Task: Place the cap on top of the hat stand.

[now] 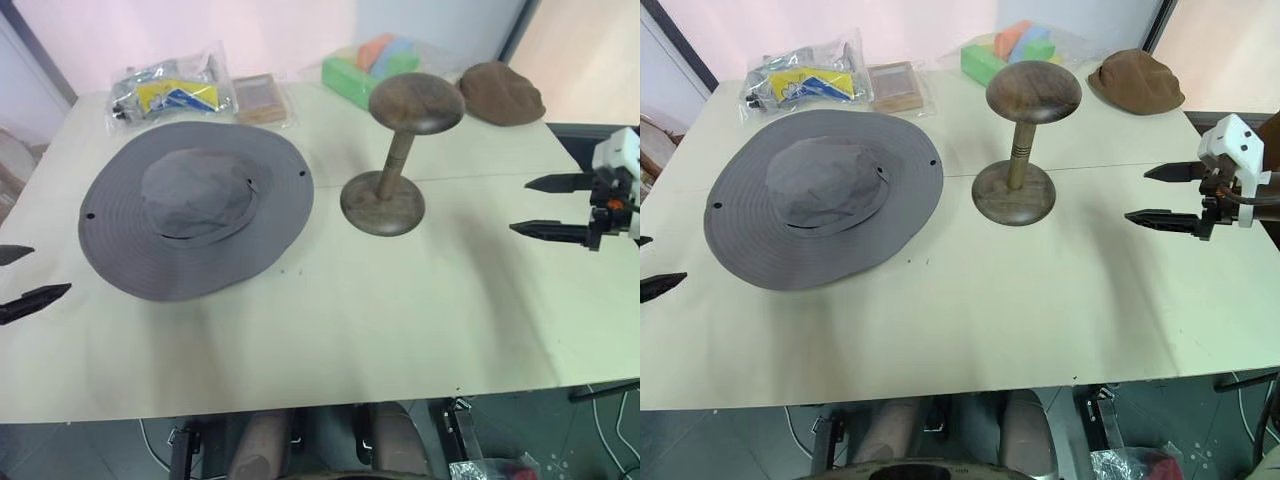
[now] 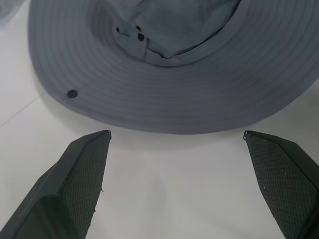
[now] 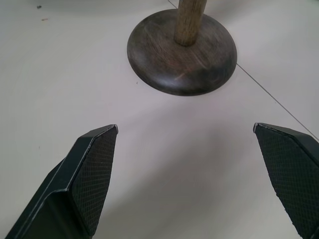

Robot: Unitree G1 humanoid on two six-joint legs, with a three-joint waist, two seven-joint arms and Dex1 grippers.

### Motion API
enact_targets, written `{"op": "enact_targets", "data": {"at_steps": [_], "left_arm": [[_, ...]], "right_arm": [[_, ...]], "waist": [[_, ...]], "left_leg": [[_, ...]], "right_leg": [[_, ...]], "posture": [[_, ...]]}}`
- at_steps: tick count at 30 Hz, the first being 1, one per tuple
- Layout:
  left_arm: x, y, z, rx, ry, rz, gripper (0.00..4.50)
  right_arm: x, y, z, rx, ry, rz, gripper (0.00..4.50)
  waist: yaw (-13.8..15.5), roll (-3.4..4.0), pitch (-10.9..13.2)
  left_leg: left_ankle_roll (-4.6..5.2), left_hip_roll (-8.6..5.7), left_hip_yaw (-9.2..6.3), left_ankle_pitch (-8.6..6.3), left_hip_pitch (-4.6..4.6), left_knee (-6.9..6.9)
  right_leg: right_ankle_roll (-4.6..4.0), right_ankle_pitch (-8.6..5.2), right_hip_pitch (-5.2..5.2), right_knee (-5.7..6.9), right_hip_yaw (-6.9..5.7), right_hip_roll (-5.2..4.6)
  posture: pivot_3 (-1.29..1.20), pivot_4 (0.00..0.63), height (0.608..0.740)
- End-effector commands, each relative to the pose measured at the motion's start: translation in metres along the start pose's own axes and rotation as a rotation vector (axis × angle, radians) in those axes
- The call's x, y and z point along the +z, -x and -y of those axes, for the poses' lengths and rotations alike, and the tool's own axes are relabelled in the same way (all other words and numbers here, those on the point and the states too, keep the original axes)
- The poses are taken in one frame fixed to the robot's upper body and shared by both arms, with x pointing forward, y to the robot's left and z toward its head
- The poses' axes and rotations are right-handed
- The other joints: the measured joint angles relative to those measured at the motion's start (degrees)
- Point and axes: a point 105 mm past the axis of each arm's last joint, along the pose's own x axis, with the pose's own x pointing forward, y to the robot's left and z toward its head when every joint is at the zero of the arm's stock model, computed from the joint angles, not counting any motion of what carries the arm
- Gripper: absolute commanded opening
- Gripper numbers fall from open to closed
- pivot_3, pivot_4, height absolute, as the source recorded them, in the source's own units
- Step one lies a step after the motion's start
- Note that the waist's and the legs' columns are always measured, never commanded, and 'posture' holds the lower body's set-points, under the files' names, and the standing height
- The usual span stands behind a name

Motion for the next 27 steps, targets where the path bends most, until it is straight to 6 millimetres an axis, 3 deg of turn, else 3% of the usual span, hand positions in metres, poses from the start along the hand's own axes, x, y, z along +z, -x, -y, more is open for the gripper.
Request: {"op": "enact_targets", "data": {"at_steps": [1, 11, 15, 17, 22, 27], "left_arm": [[0.008, 0.003, -0.003, 0.011, -0.022, 0.013, 4.5], [0.017, -0.002, -0.004, 0.001, -0.046, 0.024, 4.5], [0.04, -0.009, 0.008, -0.057, -0.174, 0.065, 4.5], [0.049, -0.021, 0.028, -0.128, -0.274, 0.082, 4.5], [0.038, -0.04, 0.075, -0.341, -0.548, -0.005, 4.5], [0.013, -0.048, 0.086, -0.454, -0.775, -0.125, 4.5]], "right_arm": [[0.01, 0.004, 0.002, -0.013, 0.047, 0.022, 4.47], [0.016, 0.008, 0.009, -0.035, 0.004, 0.044, 4.47], [0.025, 0.007, 0.005, 0.001, 0.033, 0.057, 4.47], [0.035, 0.003, -0.002, 0.044, 0.048, 0.084, 4.47], [0.055, 0.0, -0.037, 0.213, 0.039, 0.117, 4.47], [0.067, -0.002, -0.063, 0.288, 0.055, 0.132, 4.47]], "waist": [[-0.1, 0.0, 0.0], [0.1, 0.0, 0.0], [0.1, -0.03, 0.0], [0.2, -0.03, 0.0], [0.0, -0.01, 0.0], [0.2, 0.01, 0.0]], "left_leg": [[0.0, 0.0, 0.01, 0.0, 0.02, 0.0], [-0.15, 0.0, 0.02, -0.08, 0.06, 0.13], [-0.15, 0.01, 0.02, -0.07, 0.05, 0.15], [-0.15, 0.0, 0.02, -0.07, 0.04, 0.16], [-0.08, 0.01, 0.03, -0.02, 0.05, 0.13], [-0.05, 0.04, 0.05, 0.0, 0.04, 0.1]], "right_leg": [[0.0, 0.0, 0.01, 0.01, 0.01, 0.0], [0.0, 0.01, -0.11, 0.03, 0.04, -0.03], [0.0, 0.01, -0.08, 0.03, 0.05, -0.02], [0.0, 0.01, -0.06, 0.03, 0.05, -0.03], [-0.01, 0.02, 0.05, 0.05, 0.1, -0.03], [-0.03, 0.02, 0.01, 0.06, 0.1, -0.03]], "posture": [[0.0, 0.15, 0.734], [0.0, 0.15, 0.734], [0.0, 0.15, 0.734], [0.0, 0.15, 0.734], [0.0, 0.15, 0.734], [0.0, 0.15, 0.734]]}}
